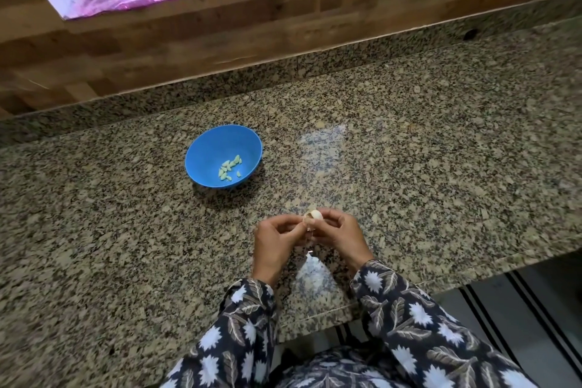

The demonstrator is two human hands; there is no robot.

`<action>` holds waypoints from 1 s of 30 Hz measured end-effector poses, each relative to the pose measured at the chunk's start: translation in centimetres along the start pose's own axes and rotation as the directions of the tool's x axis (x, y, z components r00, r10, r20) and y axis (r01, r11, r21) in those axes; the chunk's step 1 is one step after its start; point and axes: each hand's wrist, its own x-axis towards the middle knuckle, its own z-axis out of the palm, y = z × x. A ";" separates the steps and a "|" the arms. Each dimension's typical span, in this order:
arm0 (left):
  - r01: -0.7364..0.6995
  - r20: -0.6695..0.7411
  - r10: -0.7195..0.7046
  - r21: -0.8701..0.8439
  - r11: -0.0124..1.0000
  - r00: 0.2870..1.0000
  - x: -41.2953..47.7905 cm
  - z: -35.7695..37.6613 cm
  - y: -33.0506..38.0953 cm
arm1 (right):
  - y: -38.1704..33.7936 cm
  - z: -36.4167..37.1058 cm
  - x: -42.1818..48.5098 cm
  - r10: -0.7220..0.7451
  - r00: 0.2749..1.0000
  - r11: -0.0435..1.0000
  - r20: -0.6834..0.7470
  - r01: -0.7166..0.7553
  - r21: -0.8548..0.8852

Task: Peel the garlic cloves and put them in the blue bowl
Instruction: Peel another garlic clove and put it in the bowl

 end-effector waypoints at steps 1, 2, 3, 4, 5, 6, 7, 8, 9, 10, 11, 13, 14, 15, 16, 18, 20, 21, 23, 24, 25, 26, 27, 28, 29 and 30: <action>0.009 0.016 -0.009 -0.008 1.000 1.000 0.0 0.1 0.0 | 0.1 -0.2 0.0 -0.005 1.000 1.000 -0.019 0.004 -0.016; 0.018 0.032 -0.017 -0.013 1.000 0.999 0.0 0.2 0.1 | 0.1 -0.4 0.1 -0.007 0.999 1.000 -0.035 0.007 -0.026; 0.027 0.039 -0.026 -0.014 1.000 0.999 0.0 0.3 0.1 | 0.3 -0.5 0.1 -0.011 0.999 1.000 -0.041 0.010 -0.027; 0.033 0.041 -0.032 -0.014 0.999 0.999 0.1 0.3 0.2 | 0.3 -0.6 0.1 -0.017 0.999 0.999 -0.042 0.016 -0.031; 0.028 0.040 -0.028 0.000 1.000 0.999 0.0 0.3 0.2 | 0.4 -0.7 0.0 -0.027 0.999 0.999 -0.039 0.025 -0.043; 0.007 0.041 -0.008 0.025 1.000 0.999 -0.1 0.4 0.2 | 0.5 -0.8 0.0 -0.035 0.999 0.998 -0.035 0.033 -0.056; -0.028 0.042 0.026 0.069 0.997 0.999 -0.2 0.4 0.3 | 0.5 -0.8 0.0 -0.041 0.999 0.997 -0.032 0.039 -0.061; -0.069 0.043 0.065 0.120 0.990 0.997 -0.3 0.6 0.4 | 0.5 -0.9 0.0 -0.046 0.999 0.998 -0.029 0.044 -0.054; -0.101 0.040 0.096 0.165 0.981 0.995 -0.5 0.7 0.5 | 0.5 -1.0 -0.1 -0.049 0.998 0.997 -0.028 0.048 -0.053; -0.109 0.036 0.104 0.184 0.977 0.994 -0.5 0.8 0.4 | 0.4 -1.0 -0.1 -0.049 0.998 0.997 -0.027 0.048 -0.054; -0.085 0.032 0.081 0.156 0.984 0.996 -0.5 0.9 0.4 | 0.4 -1.2 -0.1 -0.046 0.999 0.997 -0.025 0.044 -0.056; 0.028 0.063 -0.028 -0.003 1.000 0.998 -0.3 0.7 0.5 | 0.4 -1.6 -0.1 -0.023 1.000 0.999 -0.019 0.023 -0.034; 0.093 0.094 -0.085 -0.081 0.992 0.992 -0.1 0.6 0.6 | 0.3 -1.8 -0.1 -0.007 1.000 1.000 -0.019 0.007 -0.014; 0.154 0.127 -0.137 -0.136 0.979 0.982 0.1 0.3 0.7 | 0.2 -1.9 -0.1 0.011 1.000 1.000 -0.021 -0.011 -0.001; 0.212 0.163 -0.183 -0.185 0.960 0.970 0.3 0.1 0.7 | 0.2 -2.0 0.0 0.024 0.999 1.000 -0.023 -0.024 0.007; 0.313 0.226 -0.251 -0.305 0.900 0.941 0.4 -0.2 0.8 | -0.1 -1.9 0.0 0.037 0.999 0.998 -0.028 -0.036 0.043; 0.366 0.238 -0.287 -0.437 0.821 0.928 0.5 0.0 0.8 | -0.5 -2.1 0.3 0.044 0.997 0.993 -0.059 -0.037 0.114; 0.377 0.220 -0.307 -0.488 0.787 0.926 0.6 0.1 0.8 | -0.6 -2.4 0.6 0.052 0.994 0.989 -0.097 -0.039 0.139; 0.392 0.192 -0.345 -0.548 0.739 0.919 0.9 0.3 0.4 | -0.7 -3.6 1.3 0.030 0.980 0.999 -0.195 -0.025 0.031; 0.397 0.185 -0.356 -0.546 0.738 0.916 1.0 0.3 0.2 | -0.5 -4.3 1.8 -0.022 0.969 0.988 -0.248 -0.017 -0.154; 0.401 0.173 -0.366 -0.509 0.762 0.914 1.2 0.1 0.0 | -0.3 -5.0 2.2 -0.099 0.956 0.925 -0.275 -0.014 -0.380; 0.398 0.145 -0.374 -0.435 0.808 0.916 1.4 0.0 -0.2 | -0.1 -5.6 2.4 -0.176 0.946 0.820 -0.273 -0.013 -0.573; 0.384 0.100 -0.373 -0.327 0.863 0.923 1.6 -0.1 -0.5 | 0.0 -6.0 2.6 -0.240 0.937 0.713 -0.253 -0.007 -0.701; 0.354 0.044 -0.353 -0.200 0.914 0.935 1.8 -0.2 -0.9 | 0.2 -6.3 2.8 -0.280 0.932 0.638 -0.231 0.001 -0.770; 0.308 -0.010 -0.310 -0.080 0.948 0.951 2.0 -0.4 -1.1 | 0.4 -6.4 2.9 -0.307 0.925 0.594 -0.223 0.003 -0.805; 0.258 -0.055 -0.256 0.026 0.966 0.965 2.2 -0.6 -1.4 | 0.5 -6.4 2.9 -0.329 0.918 0.561 -0.223 0.000 -0.828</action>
